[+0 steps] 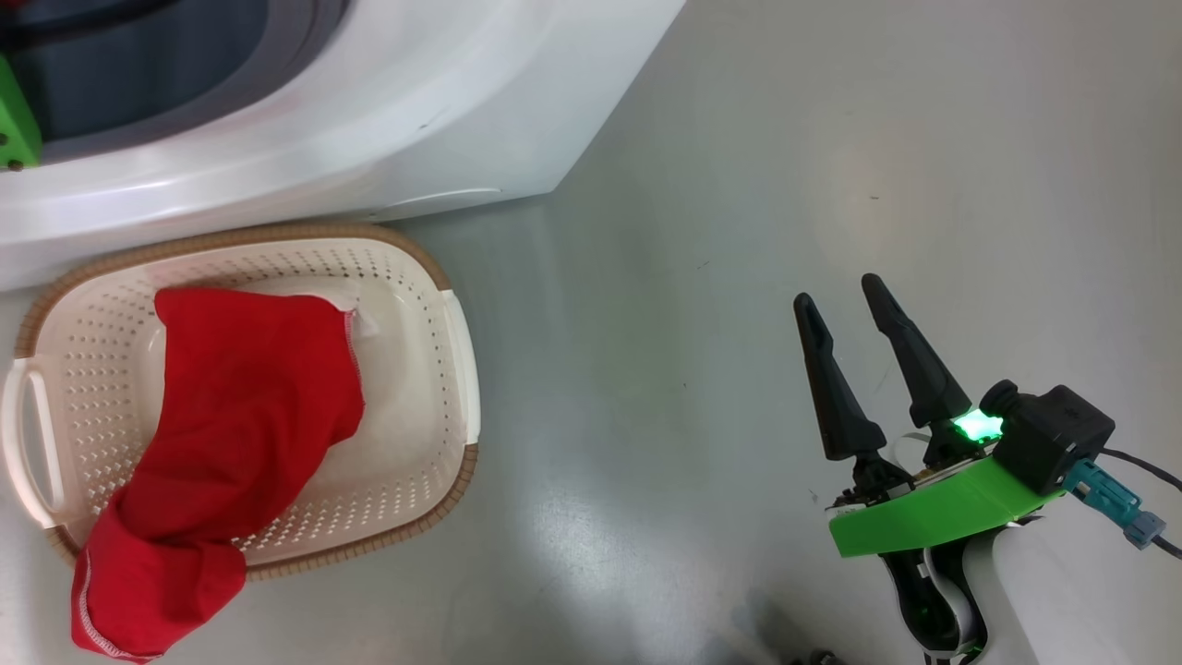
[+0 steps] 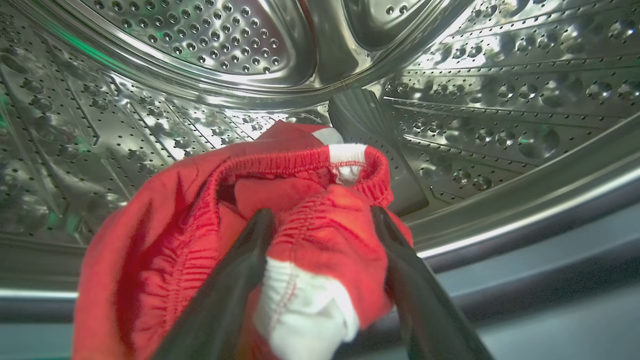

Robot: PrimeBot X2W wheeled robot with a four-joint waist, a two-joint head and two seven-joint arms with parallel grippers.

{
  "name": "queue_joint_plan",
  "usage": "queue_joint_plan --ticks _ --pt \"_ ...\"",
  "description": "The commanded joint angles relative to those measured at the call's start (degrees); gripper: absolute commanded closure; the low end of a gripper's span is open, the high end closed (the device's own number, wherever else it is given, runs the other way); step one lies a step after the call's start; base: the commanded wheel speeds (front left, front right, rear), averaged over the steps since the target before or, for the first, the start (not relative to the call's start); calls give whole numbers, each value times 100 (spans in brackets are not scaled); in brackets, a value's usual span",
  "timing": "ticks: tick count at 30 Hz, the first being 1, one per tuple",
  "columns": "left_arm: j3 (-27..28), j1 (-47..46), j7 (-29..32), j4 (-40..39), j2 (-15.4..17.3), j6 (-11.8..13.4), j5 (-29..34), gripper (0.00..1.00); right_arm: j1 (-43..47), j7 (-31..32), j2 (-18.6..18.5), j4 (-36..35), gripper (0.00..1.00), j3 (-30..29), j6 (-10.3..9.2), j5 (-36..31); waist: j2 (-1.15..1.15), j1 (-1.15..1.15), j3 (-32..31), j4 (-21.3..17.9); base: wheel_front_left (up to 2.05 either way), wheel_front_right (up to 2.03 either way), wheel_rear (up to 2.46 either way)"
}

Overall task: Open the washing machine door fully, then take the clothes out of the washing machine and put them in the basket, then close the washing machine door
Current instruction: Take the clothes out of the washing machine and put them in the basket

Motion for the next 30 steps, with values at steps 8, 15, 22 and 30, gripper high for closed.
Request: queue_joint_plan --ticks 8,15,22,30 --pt "-56 -66 201 17 288 -12 -19 73 -30 -37 -41 -148 0 116 43 128 0 0 19 38 0 0 0" --pt "-139 -112 -169 17 179 -60 -87 100 -70 -37 -41 -137 0 68 43 104 0 0 -12 116 0 0 0" --pt "-225 -93 -414 -14 43 -84 -166 100 -53 -37 -41 -116 0 18 43 46 0 0 -99 210 0 0 0" --pt "-158 52 -540 -405 -100 -94 -424 100 -31 -37 -41 -86 0 -54 43 -25 0 0 -202 363 0 0 0"
